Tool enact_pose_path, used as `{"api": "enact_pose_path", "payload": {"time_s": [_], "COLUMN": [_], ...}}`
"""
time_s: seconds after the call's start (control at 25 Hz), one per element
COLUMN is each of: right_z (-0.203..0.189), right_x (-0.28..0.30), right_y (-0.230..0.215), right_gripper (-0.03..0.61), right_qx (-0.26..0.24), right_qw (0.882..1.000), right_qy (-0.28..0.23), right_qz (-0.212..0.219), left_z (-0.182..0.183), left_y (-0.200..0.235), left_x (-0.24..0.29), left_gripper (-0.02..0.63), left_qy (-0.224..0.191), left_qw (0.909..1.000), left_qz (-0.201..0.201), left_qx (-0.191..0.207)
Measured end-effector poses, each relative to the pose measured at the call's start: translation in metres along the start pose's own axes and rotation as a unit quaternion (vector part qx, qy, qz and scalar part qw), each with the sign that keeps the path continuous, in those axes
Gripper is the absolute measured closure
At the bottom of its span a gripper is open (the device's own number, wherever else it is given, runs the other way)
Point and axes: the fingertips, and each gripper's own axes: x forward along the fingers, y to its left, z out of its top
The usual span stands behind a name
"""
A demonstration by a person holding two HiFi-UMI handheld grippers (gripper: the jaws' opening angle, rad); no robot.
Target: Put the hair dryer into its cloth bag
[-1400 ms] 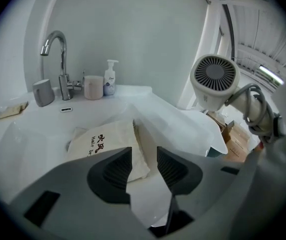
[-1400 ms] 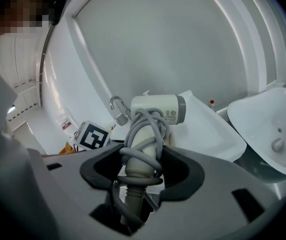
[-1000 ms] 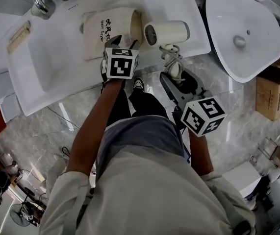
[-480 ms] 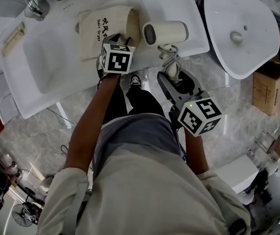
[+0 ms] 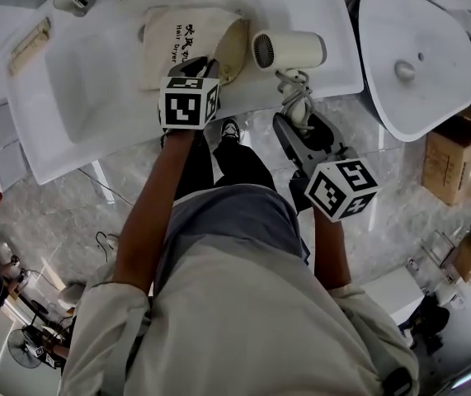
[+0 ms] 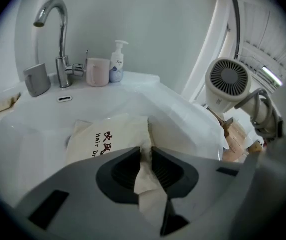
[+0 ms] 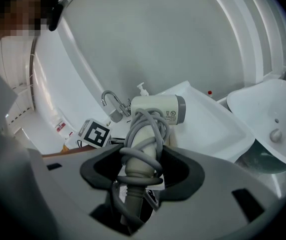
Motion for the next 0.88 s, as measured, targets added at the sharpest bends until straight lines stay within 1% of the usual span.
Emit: {"api": "enact_pose_path", "payload": {"time_s": [0.28, 0.44, 0.76, 0.88], "right_z": [-0.002, -0.008, -0.023, -0.030], "right_x": [0.008, 0.012, 0.018, 0.022], "right_y": [0.005, 0.010, 0.020, 0.024], "right_gripper": [0.348, 0.348, 0.348, 0.348], "right_qx": [-0.009, -0.018, -0.029, -0.022], "right_qw": [1.000, 0.999, 0.997, 0.996], "right_qy": [0.016, 0.031, 0.062, 0.078], "right_qz": [0.009, 0.014, 0.022, 0.031], "left_z": [-0.009, -0.012, -0.006, -0.005], "left_y": [0.010, 0.016, 0.025, 0.028], "left_x": [-0.019, -0.031, -0.046, -0.050], "left_gripper": [0.543, 0.545, 0.549, 0.549], "left_qy": [-0.015, -0.025, -0.048, -0.056], "left_qw": [0.9991, 0.9982, 0.9956, 0.9945], "left_qz": [-0.004, -0.004, -0.010, -0.012], "left_qx": [-0.039, -0.055, -0.080, -0.088]}}
